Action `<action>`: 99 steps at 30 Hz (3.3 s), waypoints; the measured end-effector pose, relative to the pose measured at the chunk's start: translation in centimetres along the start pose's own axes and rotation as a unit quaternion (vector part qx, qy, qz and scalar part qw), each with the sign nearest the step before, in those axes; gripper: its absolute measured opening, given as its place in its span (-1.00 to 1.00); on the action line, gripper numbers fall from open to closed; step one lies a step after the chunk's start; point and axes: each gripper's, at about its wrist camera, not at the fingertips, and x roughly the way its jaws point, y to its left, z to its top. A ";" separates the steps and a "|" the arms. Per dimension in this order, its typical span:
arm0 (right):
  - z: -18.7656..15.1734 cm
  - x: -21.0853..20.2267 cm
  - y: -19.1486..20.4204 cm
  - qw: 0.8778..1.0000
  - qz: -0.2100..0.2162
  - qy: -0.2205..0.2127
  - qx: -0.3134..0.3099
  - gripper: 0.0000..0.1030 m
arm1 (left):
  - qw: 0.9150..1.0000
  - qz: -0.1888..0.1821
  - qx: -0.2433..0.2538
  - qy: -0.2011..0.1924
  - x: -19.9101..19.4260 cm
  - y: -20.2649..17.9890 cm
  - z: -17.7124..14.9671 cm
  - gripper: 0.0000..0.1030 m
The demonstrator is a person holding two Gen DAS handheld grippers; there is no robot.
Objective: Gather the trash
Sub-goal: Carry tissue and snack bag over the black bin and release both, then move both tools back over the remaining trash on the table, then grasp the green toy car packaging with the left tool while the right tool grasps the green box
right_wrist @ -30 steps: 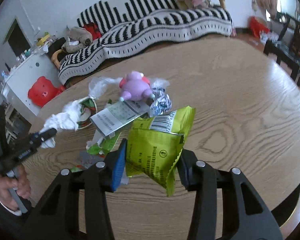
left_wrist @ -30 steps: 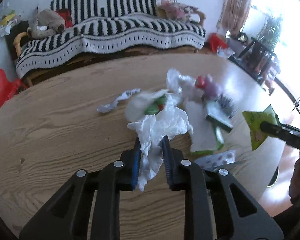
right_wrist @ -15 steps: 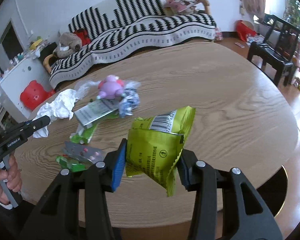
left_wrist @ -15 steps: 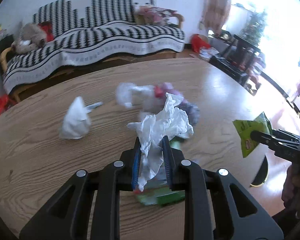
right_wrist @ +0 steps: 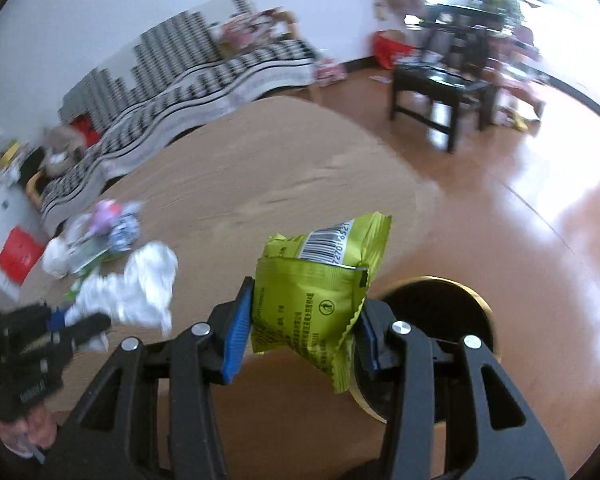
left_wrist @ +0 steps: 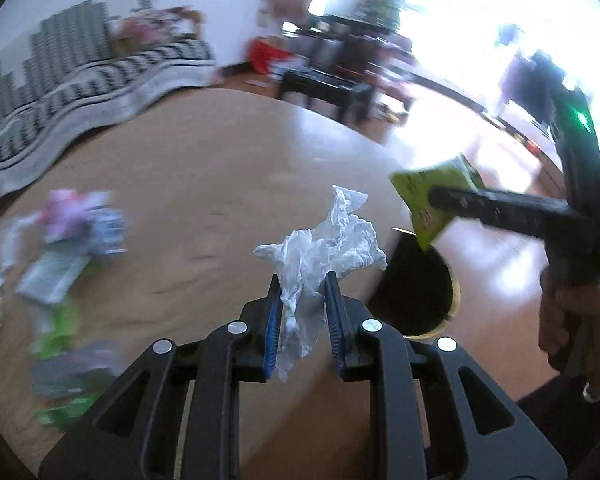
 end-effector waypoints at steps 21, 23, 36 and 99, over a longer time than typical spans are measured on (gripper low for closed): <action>-3.8 2.7 -13.5 0.990 -0.063 0.080 0.097 -0.11 | 0.993 -0.053 0.047 0.096 15.2 -10.8 -0.7 -0.60; -3.7 2.8 -13.5 0.990 -0.064 0.080 0.097 -0.11 | 0.993 -0.049 0.047 0.094 15.6 -10.8 -0.6 -0.60; -3.7 3.3 -13.9 0.988 -0.066 0.086 0.112 -0.07 | 0.993 -0.052 0.055 0.089 15.6 -11.5 -0.9 -0.53; 1.7 16.3 31.2 0.963 0.213 0.161 -0.033 0.76 | 0.976 0.115 -0.184 0.003 -5.2 19.9 -12.4 0.85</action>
